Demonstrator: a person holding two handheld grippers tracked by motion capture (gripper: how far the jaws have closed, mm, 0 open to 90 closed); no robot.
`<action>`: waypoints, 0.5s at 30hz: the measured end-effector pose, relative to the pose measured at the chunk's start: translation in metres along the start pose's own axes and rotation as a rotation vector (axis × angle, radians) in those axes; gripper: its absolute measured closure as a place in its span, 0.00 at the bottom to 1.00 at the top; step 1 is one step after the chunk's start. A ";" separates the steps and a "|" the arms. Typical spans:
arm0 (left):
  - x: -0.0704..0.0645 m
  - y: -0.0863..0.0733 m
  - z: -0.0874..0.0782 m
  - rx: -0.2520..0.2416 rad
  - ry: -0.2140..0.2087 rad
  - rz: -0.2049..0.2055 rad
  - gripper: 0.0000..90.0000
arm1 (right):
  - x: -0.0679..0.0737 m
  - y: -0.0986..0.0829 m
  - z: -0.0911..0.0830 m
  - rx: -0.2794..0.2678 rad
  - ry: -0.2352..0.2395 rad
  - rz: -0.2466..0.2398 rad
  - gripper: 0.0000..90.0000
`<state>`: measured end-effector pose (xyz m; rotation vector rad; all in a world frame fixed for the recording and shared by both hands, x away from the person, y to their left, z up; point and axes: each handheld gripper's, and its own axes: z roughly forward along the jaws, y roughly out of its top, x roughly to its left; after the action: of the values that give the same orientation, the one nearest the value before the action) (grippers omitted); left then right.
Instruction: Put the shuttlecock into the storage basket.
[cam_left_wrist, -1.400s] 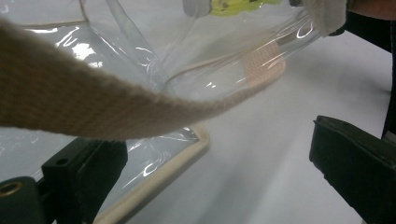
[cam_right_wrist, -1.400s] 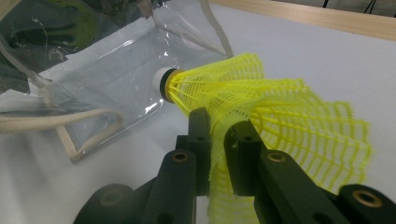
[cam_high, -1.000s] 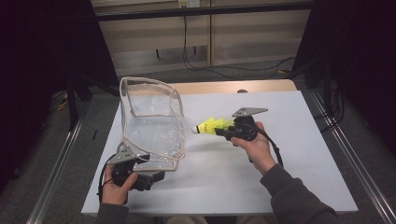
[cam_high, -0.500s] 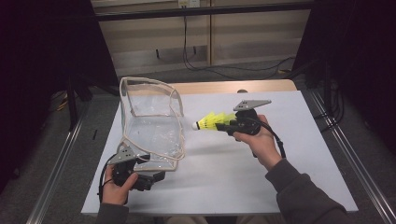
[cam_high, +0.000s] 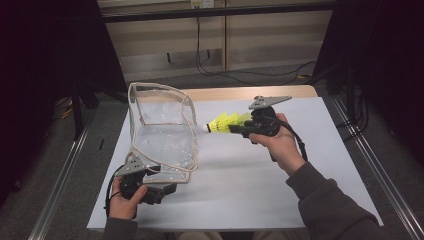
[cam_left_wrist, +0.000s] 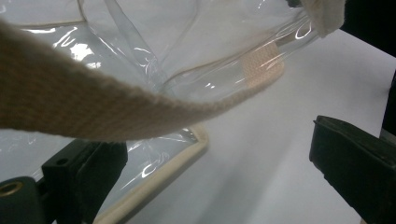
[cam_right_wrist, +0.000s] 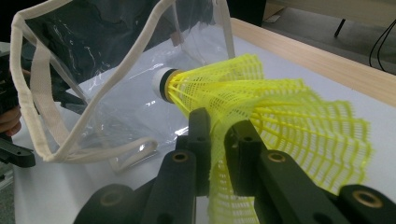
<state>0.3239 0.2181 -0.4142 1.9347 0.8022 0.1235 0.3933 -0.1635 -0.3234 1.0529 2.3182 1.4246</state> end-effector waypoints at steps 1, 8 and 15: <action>0.000 0.000 0.000 -0.001 0.000 -0.002 0.05 | 0.000 0.002 -0.001 -0.002 0.002 0.000 0.91; 0.000 0.001 -0.001 -0.001 0.002 -0.002 0.05 | 0.002 0.012 -0.002 0.001 0.007 -0.010 0.91; 0.000 0.001 -0.001 -0.004 0.003 0.000 0.05 | 0.007 0.023 -0.004 -0.010 0.011 -0.021 0.91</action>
<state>0.3236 0.2189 -0.4129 1.9307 0.8033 0.1281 0.3970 -0.1557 -0.3011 1.0171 2.3204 1.4363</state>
